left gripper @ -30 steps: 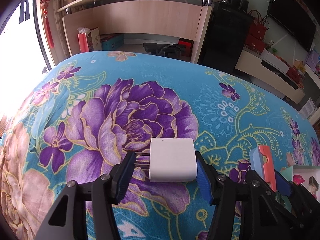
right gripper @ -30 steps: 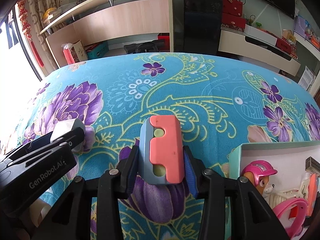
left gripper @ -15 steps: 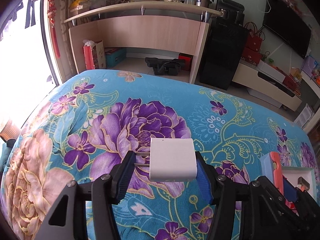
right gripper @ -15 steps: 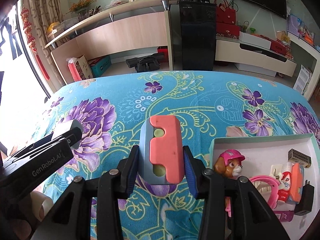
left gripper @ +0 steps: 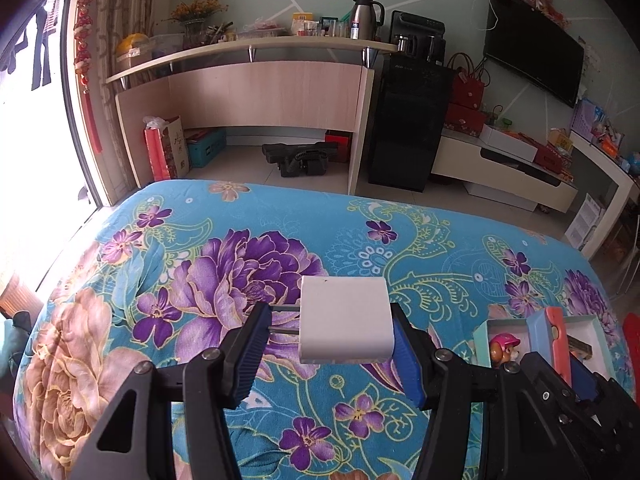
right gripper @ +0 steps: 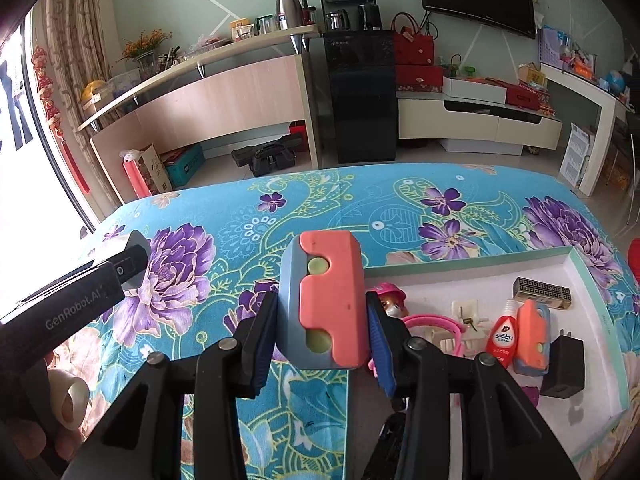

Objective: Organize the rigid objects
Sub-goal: 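Carry the charger block and orange piece over the white tray with both tools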

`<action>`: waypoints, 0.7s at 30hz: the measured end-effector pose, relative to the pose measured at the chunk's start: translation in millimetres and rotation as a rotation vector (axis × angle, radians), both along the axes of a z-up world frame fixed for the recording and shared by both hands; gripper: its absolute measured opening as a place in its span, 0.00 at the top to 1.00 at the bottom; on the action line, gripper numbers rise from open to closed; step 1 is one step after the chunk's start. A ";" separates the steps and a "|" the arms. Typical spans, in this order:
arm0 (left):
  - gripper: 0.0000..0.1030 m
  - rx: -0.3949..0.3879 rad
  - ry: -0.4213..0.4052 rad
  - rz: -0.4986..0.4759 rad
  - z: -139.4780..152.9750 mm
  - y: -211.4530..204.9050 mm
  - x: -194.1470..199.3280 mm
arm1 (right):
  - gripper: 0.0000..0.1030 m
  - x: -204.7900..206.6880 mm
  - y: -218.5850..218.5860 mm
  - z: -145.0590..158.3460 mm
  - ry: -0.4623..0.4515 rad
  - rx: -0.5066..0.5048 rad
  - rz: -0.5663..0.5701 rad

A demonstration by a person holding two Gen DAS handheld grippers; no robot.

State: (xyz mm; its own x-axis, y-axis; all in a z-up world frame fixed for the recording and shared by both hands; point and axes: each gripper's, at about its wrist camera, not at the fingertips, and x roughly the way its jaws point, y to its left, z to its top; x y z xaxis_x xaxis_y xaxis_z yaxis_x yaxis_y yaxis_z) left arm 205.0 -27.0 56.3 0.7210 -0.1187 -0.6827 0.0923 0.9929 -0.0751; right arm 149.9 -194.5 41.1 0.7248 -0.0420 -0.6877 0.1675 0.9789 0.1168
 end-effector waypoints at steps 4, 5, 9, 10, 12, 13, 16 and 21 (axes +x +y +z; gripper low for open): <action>0.41 -0.003 -0.014 -0.049 6.8 -15.7 -12.8 | 0.58 -14.4 -14.4 6.1 -0.009 -0.010 -0.037; 0.41 -0.006 -0.017 -0.062 8.3 -20.1 -15.9 | 0.58 -16.5 -17.8 6.4 -0.006 -0.007 -0.044; 0.41 0.013 -0.032 -0.121 13.1 -43.0 -29.0 | 0.58 -25.1 -30.5 4.1 0.013 -0.017 -0.076; 0.41 0.022 -0.037 -0.133 14.2 -49.1 -32.0 | 0.58 -27.3 -34.3 3.2 0.017 -0.017 -0.085; 0.41 0.027 -0.044 -0.162 16.5 -60.2 -37.6 | 0.58 -31.4 -42.9 1.4 0.024 -0.007 -0.102; 0.41 0.026 -0.046 -0.178 17.5 -65.2 -40.1 | 0.58 -33.5 -47.3 1.0 0.025 -0.001 -0.110; 0.41 0.028 -0.050 -0.216 19.1 -79.4 -47.0 | 0.58 -38.9 -59.5 0.5 0.026 -0.010 -0.142; 0.41 0.042 -0.037 -0.277 15.2 -103.8 -54.4 | 0.58 -45.1 -81.8 -2.3 0.043 -0.015 -0.187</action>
State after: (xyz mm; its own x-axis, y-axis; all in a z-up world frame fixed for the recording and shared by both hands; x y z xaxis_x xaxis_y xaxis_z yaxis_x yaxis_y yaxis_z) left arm 150.6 -130.8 71.5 0.6898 -0.2872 -0.6646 0.3626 0.9316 -0.0262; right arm 104.8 -276.3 38.8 0.6736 -0.1840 -0.7158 0.3514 0.9318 0.0911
